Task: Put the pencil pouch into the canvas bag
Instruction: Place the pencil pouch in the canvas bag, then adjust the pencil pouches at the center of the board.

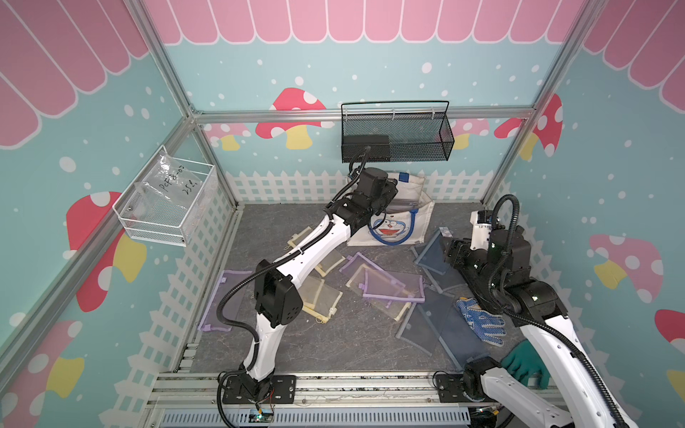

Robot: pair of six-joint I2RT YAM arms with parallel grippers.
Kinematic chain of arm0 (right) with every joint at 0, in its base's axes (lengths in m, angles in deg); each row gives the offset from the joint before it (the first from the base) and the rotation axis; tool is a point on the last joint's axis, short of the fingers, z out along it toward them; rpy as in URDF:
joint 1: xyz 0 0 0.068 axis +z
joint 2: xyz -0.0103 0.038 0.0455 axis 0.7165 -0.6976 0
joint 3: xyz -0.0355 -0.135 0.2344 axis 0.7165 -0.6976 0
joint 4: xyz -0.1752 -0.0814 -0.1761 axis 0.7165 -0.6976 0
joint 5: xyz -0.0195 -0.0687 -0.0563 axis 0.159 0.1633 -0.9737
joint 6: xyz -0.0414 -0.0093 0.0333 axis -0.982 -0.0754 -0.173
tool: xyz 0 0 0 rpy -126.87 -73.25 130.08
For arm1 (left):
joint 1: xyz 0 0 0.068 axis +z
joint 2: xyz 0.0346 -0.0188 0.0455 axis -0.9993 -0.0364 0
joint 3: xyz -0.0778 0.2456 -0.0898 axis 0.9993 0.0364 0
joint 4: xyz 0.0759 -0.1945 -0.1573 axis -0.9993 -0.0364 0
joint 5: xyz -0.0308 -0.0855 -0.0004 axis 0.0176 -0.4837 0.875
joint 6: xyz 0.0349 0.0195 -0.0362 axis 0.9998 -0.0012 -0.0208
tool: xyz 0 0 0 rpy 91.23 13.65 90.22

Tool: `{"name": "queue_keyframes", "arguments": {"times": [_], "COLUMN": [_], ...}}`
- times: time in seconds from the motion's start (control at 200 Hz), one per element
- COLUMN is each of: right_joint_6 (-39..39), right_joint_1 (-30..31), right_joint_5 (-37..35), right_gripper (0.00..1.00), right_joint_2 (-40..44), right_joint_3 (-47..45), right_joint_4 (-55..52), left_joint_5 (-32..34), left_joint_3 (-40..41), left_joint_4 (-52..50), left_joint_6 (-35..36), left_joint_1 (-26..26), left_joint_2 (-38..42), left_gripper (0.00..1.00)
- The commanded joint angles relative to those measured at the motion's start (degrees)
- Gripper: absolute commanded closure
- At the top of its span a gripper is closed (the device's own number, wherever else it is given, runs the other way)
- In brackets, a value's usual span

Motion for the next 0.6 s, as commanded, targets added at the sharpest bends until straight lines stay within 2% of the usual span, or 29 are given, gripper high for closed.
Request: {"name": "queue_keyframes", "arguments": {"times": [0.0,0.185,0.335,0.53,0.595], "right_joint_6": [-0.93,-0.25,-0.54,-0.9,-2.03], "right_joint_1": [-0.39,-0.57,-0.61,-0.61,-0.57], "right_joint_5": [4.31,10.17,15.12,20.15,21.26], "right_gripper": [0.26,0.23,0.22,0.23,0.23], "right_joint_2": [-2.17,-4.99,-9.26,-14.3,-17.88], "right_joint_3": [-2.86,-7.22,-10.43,-14.91,-16.49], "right_joint_4": [0.85,3.55,6.78,13.09,15.11], "left_joint_5": [-7.64,-9.78,-10.27,-11.6,-13.37], "left_joint_3": [9.61,28.32,42.32,51.55,54.19], "left_joint_4": [-1.65,-5.8,-7.02,-7.97,-8.12], "left_joint_6": [8.6,16.13,17.7,19.91,18.43], "left_joint_1": [-1.24,-2.57,-3.58,-4.2,-3.66], "left_joint_2": [9.26,22.31,30.33,33.39,32.25], "left_gripper": [0.51,0.31,0.19,0.01,0.0]}}
